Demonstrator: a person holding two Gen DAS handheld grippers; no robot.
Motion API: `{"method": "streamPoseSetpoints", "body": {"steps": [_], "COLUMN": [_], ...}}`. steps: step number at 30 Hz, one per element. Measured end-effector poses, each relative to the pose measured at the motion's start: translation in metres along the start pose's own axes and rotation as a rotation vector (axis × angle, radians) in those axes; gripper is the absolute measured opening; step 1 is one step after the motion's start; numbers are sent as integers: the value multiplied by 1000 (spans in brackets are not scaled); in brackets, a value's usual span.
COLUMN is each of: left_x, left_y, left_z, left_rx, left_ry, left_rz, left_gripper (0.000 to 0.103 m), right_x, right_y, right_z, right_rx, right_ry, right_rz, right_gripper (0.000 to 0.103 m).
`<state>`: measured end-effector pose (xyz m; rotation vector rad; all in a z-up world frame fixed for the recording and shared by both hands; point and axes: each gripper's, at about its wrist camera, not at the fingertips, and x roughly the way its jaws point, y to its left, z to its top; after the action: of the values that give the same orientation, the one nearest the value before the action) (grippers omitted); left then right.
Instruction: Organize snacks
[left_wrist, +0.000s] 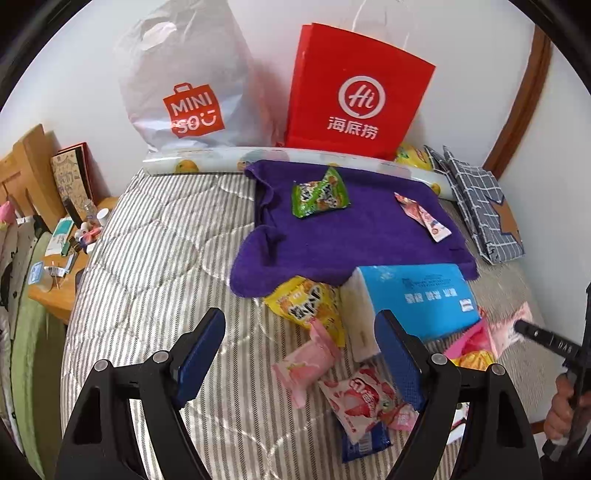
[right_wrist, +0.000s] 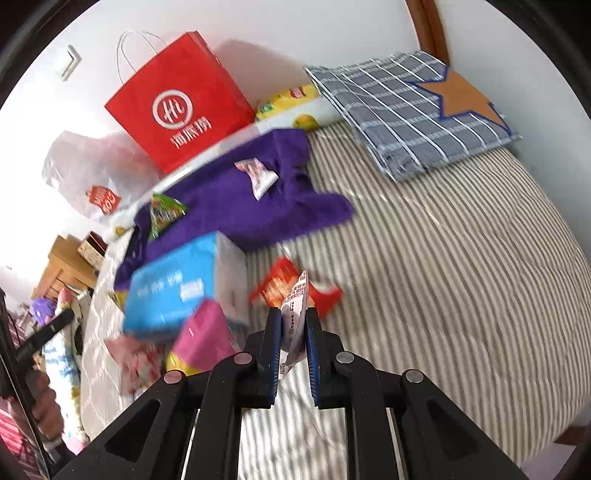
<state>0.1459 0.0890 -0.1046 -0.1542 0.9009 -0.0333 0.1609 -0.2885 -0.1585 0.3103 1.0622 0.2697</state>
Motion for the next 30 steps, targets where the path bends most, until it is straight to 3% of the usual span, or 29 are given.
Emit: {"method": "streamPoseSetpoints", "body": {"steps": [3,5,8,10,15,19,23,28,30], "left_x": [-2,-3,-6,-7,-6,-5,-4,1,1], "left_y": [-6,-9,-11,-11,-11,-16,-20,-25,-29], "left_z": [-3,-5,-8,-10,-11,-12,-13,-13,-14], "left_rx": [17,23,32,36,24,34,48,47,60], "left_ry": [-1,2,1,-1,5,9,9,19,21], "left_rz": [2,2,7,13,15,16,21,9,10], "left_gripper": [83,83,83,83,83,83,83,83,83], "right_x": [4,6,10,10,8,13,5,6,17], "right_y": [-7,-11,-15,-18,-18,-16,-17,-14,-16], "right_z": [-9,-13,-18,-21,-28,-30,-30,-22,-16], "right_rx": [-18,-43,-77,-88,-126,-163,-200,-203,-186], "right_ry": [26,26,31,32,9,7,-38,-90,-67], "right_rz": [-39,-111,-161,-167,-178,-256,-275,-157,-120], "right_gripper": [16,17,27,44,58,59,59,59,59]}}
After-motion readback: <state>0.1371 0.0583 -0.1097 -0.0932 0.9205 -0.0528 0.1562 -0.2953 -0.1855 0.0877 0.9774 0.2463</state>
